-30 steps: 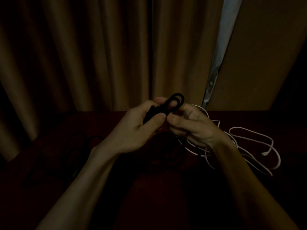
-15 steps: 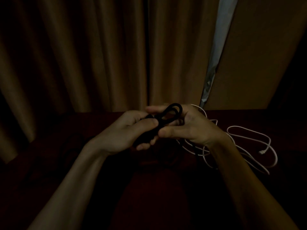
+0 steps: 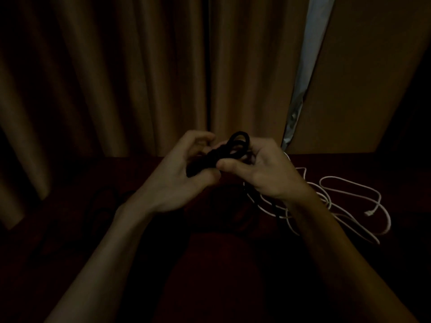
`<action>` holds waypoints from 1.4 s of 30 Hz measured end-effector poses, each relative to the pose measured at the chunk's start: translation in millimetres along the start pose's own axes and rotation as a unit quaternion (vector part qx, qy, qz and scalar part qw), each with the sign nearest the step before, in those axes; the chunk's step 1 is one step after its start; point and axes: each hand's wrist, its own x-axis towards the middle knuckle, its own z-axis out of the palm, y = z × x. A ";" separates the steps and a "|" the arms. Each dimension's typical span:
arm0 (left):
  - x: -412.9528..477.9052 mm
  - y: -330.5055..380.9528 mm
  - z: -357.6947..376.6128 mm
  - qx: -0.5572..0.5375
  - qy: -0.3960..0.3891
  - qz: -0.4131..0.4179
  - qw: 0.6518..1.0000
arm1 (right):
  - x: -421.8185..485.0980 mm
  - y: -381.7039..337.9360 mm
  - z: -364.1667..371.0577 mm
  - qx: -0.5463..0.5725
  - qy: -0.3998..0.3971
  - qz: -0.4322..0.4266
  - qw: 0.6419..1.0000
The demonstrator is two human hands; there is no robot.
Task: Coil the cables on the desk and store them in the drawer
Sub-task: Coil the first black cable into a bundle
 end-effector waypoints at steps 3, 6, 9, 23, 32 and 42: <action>0.5 1.2 4.0 0.131 0.018 0.085 0.988 | 0.1 1.8 -0.2 0.042 0.026 0.014 0.999; 4.5 -4.8 14.2 0.269 0.089 0.204 0.937 | -0.7 3.4 -0.9 0.072 0.045 0.038 0.996; 4.4 -16.7 24.3 0.309 0.108 0.226 0.918 | -1.5 1.2 1.8 0.056 0.059 0.047 0.996; 5.0 -19.7 6.5 0.200 0.164 0.171 0.951 | -4.6 4.6 -0.6 0.119 -0.081 0.095 0.985; -1.0 5.2 0.7 -0.056 -0.047 0.025 0.997 | -10.3 9.8 -5.1 0.267 -0.115 0.095 0.952; 2.8 -1.0 5.5 -0.201 -0.086 -0.097 0.971 | -5.6 -1.8 8.7 0.206 -0.078 0.070 0.973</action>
